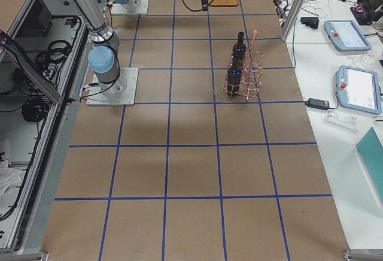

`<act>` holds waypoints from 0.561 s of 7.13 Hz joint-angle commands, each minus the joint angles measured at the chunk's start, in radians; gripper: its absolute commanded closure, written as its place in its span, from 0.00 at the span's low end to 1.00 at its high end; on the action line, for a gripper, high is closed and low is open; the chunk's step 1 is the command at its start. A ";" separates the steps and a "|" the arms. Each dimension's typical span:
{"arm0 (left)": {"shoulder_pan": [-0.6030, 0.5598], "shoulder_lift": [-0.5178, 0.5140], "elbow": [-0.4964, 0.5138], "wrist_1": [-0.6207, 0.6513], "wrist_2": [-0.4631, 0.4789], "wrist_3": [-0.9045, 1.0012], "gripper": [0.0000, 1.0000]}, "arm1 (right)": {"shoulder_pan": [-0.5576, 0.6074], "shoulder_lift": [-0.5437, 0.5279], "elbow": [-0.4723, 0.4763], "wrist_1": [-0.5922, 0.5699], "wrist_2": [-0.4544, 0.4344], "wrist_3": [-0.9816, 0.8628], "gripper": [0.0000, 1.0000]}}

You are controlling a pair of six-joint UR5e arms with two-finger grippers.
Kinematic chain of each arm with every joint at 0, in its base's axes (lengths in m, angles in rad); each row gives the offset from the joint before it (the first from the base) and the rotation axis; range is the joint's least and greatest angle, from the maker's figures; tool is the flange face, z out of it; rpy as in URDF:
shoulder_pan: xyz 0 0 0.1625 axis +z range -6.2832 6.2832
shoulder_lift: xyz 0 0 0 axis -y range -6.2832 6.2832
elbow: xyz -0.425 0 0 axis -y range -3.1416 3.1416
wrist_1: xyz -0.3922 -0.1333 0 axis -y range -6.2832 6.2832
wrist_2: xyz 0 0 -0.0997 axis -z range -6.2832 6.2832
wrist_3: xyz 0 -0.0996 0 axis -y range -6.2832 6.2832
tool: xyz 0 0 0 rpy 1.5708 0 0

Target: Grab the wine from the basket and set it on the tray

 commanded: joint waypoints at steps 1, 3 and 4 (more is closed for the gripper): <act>0.010 0.000 0.005 -0.001 0.002 0.015 0.00 | -0.002 0.003 0.000 0.004 0.007 -0.003 0.00; 0.010 0.009 0.000 -0.004 0.002 0.015 0.00 | -0.002 0.007 -0.008 0.062 -0.001 -0.001 0.00; 0.008 0.009 0.000 -0.005 0.001 0.016 0.00 | 0.000 0.009 -0.008 0.051 0.008 -0.003 0.01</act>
